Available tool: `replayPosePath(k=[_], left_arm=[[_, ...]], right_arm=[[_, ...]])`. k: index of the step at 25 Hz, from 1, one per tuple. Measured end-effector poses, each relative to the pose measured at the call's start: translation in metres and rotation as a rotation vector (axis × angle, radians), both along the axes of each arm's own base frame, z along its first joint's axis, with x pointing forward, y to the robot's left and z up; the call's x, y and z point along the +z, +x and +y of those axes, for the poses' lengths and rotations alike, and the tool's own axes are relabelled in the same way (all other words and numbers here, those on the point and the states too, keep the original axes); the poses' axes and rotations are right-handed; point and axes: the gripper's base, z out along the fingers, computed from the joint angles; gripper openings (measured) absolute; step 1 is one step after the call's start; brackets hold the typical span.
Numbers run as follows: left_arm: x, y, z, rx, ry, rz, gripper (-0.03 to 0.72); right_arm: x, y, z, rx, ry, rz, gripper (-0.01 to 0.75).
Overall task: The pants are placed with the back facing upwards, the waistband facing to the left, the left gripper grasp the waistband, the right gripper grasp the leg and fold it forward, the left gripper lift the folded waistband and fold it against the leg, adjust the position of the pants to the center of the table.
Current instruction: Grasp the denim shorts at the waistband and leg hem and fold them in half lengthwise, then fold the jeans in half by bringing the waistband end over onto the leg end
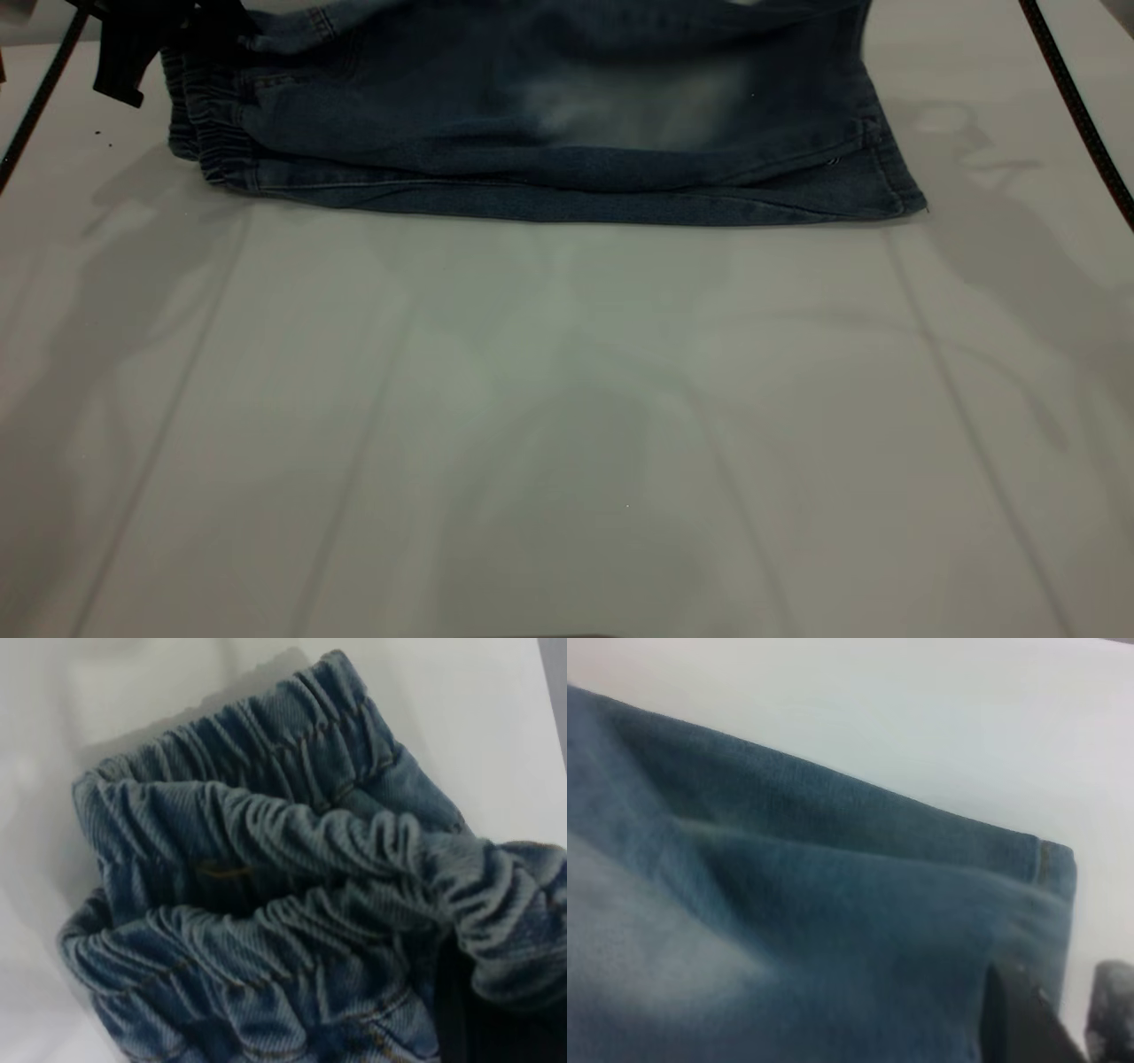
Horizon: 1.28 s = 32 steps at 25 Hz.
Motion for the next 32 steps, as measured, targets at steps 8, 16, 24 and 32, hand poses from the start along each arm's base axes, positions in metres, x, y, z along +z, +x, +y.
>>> replayPosePath(k=[8, 16, 24, 32], left_arm=[[-0.001, 0.000, 0.000, -0.054, 0.062, -0.011, 0.096], [-0.001, 0.000, 0.000, -0.122, 0.120, -0.012, 0.293], [0.001, 0.000, -0.003, -0.234, 0.190, -0.012, 0.535], [0.058, 0.016, -0.014, -0.632, 0.435, -0.168, 0.546]], right_arm=[[0.000, 0.000, 0.000, -0.010, 0.013, 0.007, 0.458], [-0.002, -0.002, 0.001, -0.008, 0.017, 0.033, 0.501], [-0.002, -0.002, 0.001, -0.010, 0.019, 0.038, 0.501], [0.004, -0.007, 0.001, -0.001, 0.021, 0.070, 0.501]])
